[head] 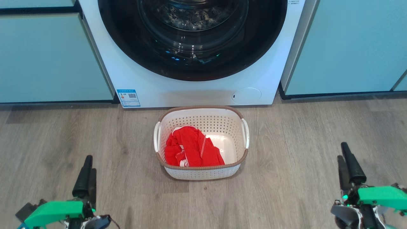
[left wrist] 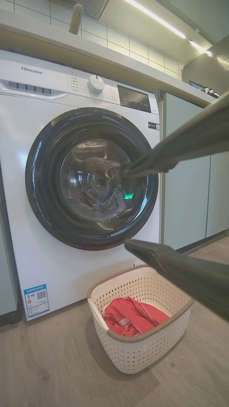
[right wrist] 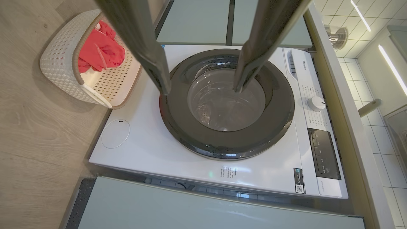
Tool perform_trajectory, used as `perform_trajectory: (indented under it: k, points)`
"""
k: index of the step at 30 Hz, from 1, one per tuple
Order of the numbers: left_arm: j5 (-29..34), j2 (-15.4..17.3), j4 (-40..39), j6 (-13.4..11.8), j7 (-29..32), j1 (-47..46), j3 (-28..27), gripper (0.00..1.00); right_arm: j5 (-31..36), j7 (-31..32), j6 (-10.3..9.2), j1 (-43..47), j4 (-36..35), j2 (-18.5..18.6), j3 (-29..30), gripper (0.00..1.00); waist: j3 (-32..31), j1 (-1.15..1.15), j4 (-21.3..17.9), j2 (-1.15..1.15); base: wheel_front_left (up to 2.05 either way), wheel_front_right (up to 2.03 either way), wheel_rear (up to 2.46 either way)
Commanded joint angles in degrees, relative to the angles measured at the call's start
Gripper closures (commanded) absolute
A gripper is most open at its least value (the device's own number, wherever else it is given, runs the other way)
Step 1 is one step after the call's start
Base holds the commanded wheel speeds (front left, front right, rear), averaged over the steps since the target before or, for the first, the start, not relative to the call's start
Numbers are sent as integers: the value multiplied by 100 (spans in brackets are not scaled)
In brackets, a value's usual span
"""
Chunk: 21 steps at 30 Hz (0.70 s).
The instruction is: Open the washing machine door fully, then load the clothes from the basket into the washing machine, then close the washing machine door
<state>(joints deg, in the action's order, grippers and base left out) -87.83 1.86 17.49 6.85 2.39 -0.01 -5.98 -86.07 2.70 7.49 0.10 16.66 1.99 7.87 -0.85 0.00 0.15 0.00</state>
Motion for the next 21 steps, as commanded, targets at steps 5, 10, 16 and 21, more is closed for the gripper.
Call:
perform_trajectory:
  k: [5,10,16,21]
  points:
    - [294,45,-296,16,-126,-314,-177,0,653,-131,0,-309,-358,52,109,0,-26,0,15,0,0,0,0]
    - [593,48,-460,18,-209,-347,-260,0,1279,-216,0,-355,-581,54,37,0,-44,0,36,0,0,0,0]
    - [917,52,-644,21,-310,-366,-351,0,2047,-318,0,-408,-949,57,-72,0,-67,0,59,0,0,0,0]
    - [1192,55,-827,24,-394,-376,-390,0,2584,-403,0,-446,-1225,58,-111,0,-87,0,79,0,0,0,0]
